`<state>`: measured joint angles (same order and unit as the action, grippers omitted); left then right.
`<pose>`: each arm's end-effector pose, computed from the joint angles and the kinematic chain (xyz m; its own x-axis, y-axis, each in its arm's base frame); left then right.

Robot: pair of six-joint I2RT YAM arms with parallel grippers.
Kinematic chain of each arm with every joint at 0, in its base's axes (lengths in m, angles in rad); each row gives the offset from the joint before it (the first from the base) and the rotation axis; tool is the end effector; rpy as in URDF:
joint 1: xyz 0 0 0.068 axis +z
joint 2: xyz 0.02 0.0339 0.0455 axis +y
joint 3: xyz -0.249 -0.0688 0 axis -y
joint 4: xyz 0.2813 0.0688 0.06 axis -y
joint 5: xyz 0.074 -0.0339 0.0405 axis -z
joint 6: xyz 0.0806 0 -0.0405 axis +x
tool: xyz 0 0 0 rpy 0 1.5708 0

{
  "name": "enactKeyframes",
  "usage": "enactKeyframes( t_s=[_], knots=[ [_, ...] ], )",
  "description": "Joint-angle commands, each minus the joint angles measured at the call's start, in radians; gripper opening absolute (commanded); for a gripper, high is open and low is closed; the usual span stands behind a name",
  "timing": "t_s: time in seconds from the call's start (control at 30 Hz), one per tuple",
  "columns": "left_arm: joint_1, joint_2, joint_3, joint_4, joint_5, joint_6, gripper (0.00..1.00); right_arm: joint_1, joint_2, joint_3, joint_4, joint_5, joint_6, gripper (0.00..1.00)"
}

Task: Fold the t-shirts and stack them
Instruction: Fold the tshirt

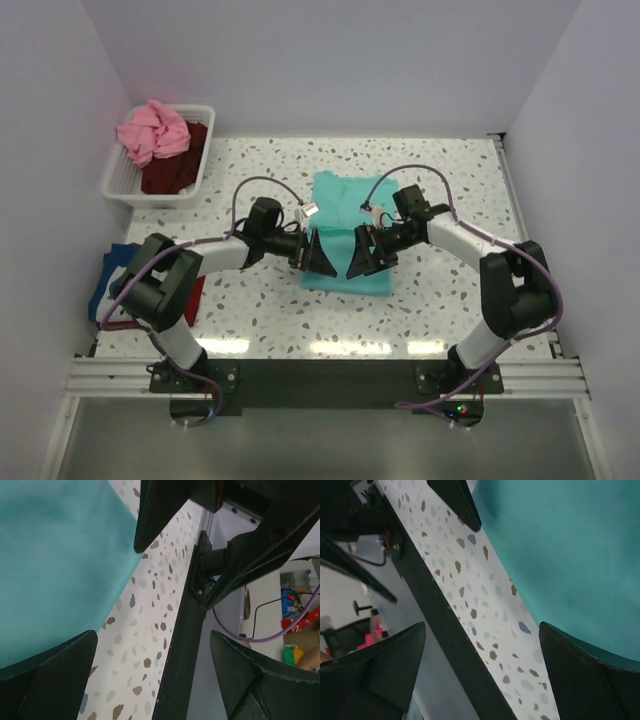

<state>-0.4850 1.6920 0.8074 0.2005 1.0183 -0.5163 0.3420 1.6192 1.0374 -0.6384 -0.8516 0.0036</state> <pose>0.2908 -0.2308 0.1076 -0.8951 0.1789 -0.4084 0.4443 0.2818 -0.8504 0.3035 0.1724 0.1384 -0.8864 -0.3130 -0.3409 -0.4612 0.5351 0.7078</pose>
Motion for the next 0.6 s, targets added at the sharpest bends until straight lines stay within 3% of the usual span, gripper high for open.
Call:
enactKeyframes(
  t_s=[0.0,0.27,0.57],
  knots=[
    [-0.006,0.046,0.012,0.273,-0.003,-0.241,1.00,0.000,0.036,-0.033,0.235,-0.099,0.300,0.99],
    [-0.003,0.156,-0.027,0.255,0.009,-0.240,1.00,-0.040,0.123,-0.126,0.215,-0.124,0.289,0.98],
    [0.125,0.282,-0.093,0.152,-0.017,-0.142,1.00,-0.141,0.275,-0.140,0.029,-0.066,0.072,0.99]
  ],
)
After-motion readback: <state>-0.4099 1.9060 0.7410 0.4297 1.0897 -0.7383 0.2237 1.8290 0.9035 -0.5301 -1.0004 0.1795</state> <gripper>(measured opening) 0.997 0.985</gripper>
